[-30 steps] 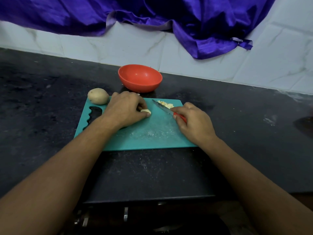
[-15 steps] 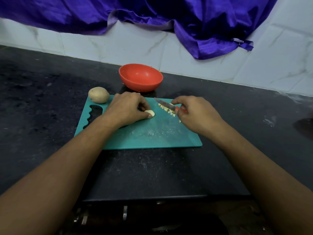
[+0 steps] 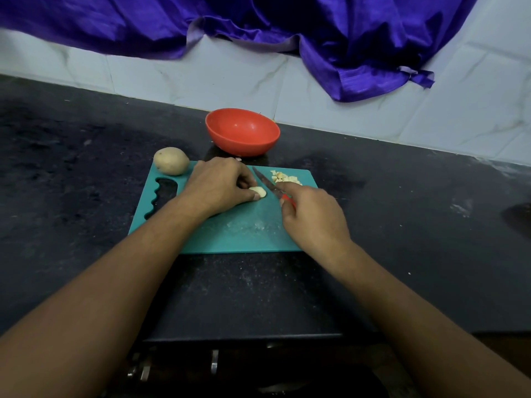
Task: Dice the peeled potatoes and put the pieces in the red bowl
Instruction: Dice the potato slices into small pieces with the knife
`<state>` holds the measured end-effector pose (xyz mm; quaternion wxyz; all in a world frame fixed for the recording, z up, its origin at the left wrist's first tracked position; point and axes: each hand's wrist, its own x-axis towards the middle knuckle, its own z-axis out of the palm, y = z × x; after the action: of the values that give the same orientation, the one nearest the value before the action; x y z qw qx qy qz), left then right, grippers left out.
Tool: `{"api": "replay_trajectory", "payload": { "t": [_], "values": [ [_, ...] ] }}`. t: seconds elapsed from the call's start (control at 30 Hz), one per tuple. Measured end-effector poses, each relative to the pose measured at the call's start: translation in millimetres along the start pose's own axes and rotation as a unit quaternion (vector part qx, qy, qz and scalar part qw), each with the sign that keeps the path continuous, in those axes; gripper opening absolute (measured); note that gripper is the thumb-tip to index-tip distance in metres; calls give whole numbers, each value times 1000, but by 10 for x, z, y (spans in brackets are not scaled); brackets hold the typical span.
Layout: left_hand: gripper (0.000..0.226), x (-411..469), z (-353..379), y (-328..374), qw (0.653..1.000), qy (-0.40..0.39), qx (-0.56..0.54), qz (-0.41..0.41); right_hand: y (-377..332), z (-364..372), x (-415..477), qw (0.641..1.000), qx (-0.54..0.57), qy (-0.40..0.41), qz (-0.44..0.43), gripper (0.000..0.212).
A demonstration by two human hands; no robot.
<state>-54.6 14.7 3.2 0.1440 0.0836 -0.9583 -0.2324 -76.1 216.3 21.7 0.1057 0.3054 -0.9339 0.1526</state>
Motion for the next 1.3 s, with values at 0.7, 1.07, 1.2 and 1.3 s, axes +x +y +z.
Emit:
{"api": "replay_trajectory", "payload": {
  "t": [0.7, 1.07, 1.2, 1.3],
  "values": [
    [16, -45, -31, 79, 1000, 6, -6, -19, -152, 135, -53, 993, -110, -16, -30, 51],
    [21, -59, -52, 97, 999, 6, -10, -39, -2, -9, -94, 990, -121, -57, -52, 49],
    [22, -66, -66, 90, 999, 4, -2, -34, 275, 14, -36, 976, 191, -81, 59, 31],
    [23, -62, -74, 78, 999, -4, -7, -35, 306, 61, -7, 958, 264, -57, 95, 29]
  ]
}}
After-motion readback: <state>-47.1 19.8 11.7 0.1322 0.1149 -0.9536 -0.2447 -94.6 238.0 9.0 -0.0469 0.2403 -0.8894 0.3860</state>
